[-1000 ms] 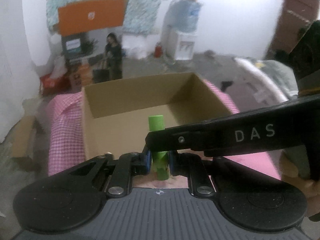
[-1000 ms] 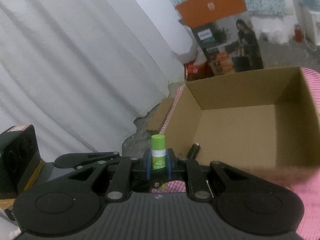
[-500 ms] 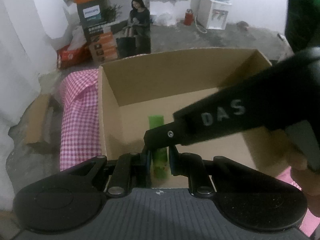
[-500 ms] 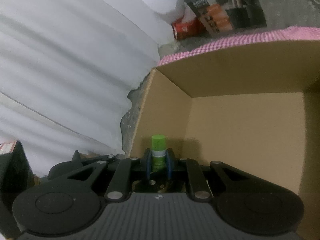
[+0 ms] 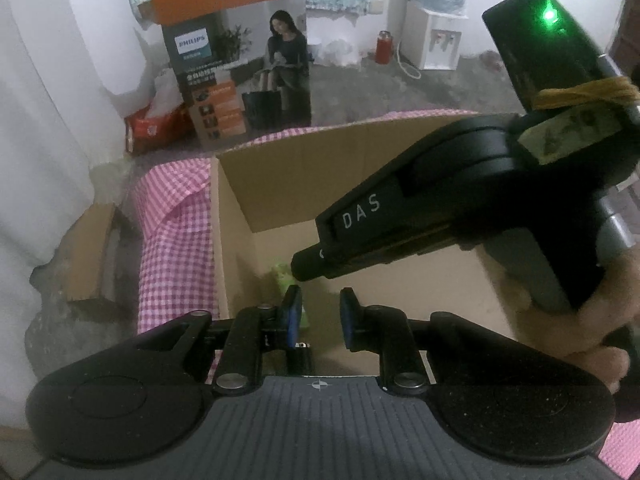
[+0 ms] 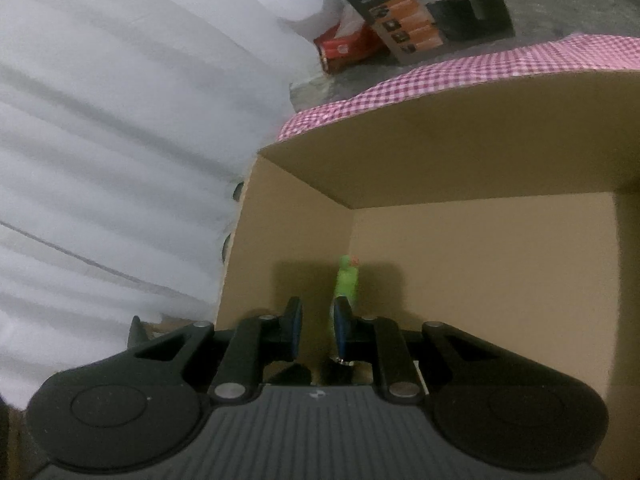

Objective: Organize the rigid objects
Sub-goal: 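Carry the green tube into the cardboard box and open the right gripper, then move the empty right gripper back toward the pink bowl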

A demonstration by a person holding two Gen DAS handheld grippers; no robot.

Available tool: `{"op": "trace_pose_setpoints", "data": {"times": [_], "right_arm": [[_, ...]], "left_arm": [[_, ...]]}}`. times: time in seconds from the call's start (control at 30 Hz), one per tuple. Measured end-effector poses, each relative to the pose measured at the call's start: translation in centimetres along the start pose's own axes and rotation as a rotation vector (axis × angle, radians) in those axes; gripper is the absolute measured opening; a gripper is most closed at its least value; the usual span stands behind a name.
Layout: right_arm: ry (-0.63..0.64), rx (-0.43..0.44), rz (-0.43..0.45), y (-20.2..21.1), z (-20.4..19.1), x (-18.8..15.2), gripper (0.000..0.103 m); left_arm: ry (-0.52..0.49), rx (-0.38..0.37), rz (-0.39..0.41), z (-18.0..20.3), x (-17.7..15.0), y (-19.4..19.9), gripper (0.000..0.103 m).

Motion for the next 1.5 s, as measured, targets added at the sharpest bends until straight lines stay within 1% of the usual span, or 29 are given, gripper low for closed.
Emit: {"op": "trace_pose_setpoints", "data": {"times": [0.2, 0.3, 0.37, 0.5, 0.57, 0.6, 0.67, 0.7, 0.77, 0.83, 0.9, 1.0, 1.1, 1.17, 1.23, 1.27, 1.4, 1.5], "right_arm": [[0.019, 0.003, 0.052, 2.6, -1.4, -0.5, 0.019], [0.038, 0.013, 0.091, 5.0, -2.4, -1.1, 0.019], [0.058, 0.021, 0.127, 7.2, -3.4, -1.9, 0.019], [0.108, 0.040, 0.217, 12.0, -5.2, -4.1, 0.019], [0.142, 0.039, 0.276, 15.1, -5.8, -5.8, 0.019], [0.156, 0.038, 0.302, 16.6, -6.0, -6.7, 0.019], [0.179, 0.039, 0.363, 19.9, -6.3, -9.1, 0.019], [0.186, 0.036, 0.388, 21.5, -6.1, -10.2, 0.019], [0.200, 0.031, 0.443, 24.6, -5.8, -12.8, 0.019], [0.213, 0.010, 0.500, 28.0, -5.3, -16.1, 0.019], [0.227, -0.016, 0.554, 30.8, -4.8, -18.8, 0.019], [0.248, -0.059, 0.640, 35.2, -4.2, -23.4, 0.019], [0.259, -0.105, 0.700, 38.5, -3.9, -28.0, 0.020], [0.255, -0.148, 0.713, 39.2, -3.5, -30.7, 0.022], [0.240, -0.171, 0.692, 38.4, -2.8, -32.7, 0.025], [0.223, -0.170, 0.670, 37.2, -2.2, -33.5, 0.025], [0.139, -0.107, 0.571, 31.3, 0.4, -35.9, 0.025], [0.065, -0.059, 0.514, 26.8, 2.5, -36.4, 0.025]], "left_arm": [[-0.003, -0.001, 0.043, 0.1, -0.1, 2.2, 0.023], [0.004, -0.011, 0.077, 0.1, -0.4, 4.0, 0.028], [0.005, -0.015, 0.107, 0.2, -0.7, 5.6, 0.036], [0.003, -0.040, 0.170, 0.7, -1.8, 8.9, 0.046], [0.006, -0.060, 0.200, 1.0, -2.7, 10.6, 0.058], [0.009, -0.074, 0.219, 1.1, -3.3, 11.5, 0.062], [0.001, -0.101, 0.254, 1.5, -4.7, 13.2, 0.078], [-0.006, -0.112, 0.270, 1.8, -5.4, 13.9, 0.080], [-0.024, -0.131, 0.306, 2.4, -7.1, 15.2, 0.092], [-0.038, -0.156, 0.322, 3.0, -8.8, 16.0, 0.098], [-0.045, -0.198, 0.323, 3.5, -10.4, 16.4, 0.098], [-0.045, -0.272, 0.295, 4.4, -12.9, 16.4, 0.098], [-0.046, -0.318, 0.280, 5.4, -15.3, 16.2, 0.098], [-0.061, -0.346, 0.277, 6.2, -16.8, 15.9, 0.098], [-0.082, -0.363, 0.270, 7.1, -18.1, 15.5, 0.098], [-0.092, -0.363, 0.270, 7.4, -18.7, 15.3, 0.098], [-0.136, -0.351, 0.270, 9.2, -21.0, 14.2, 0.097], [-0.141, -0.363, 0.263, 10.2, -22.2, 13.5, 0.094]]}}
Point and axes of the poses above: each gripper's, at about its wrist camera, not at the fingertips, and y roughly against the way its jaws point, z to its right, x to its top, the point moved 5 cm from there along -y, roughly the way its jaws point, and after that the axes turned 4 degrees about x, right-handed, at the moved point
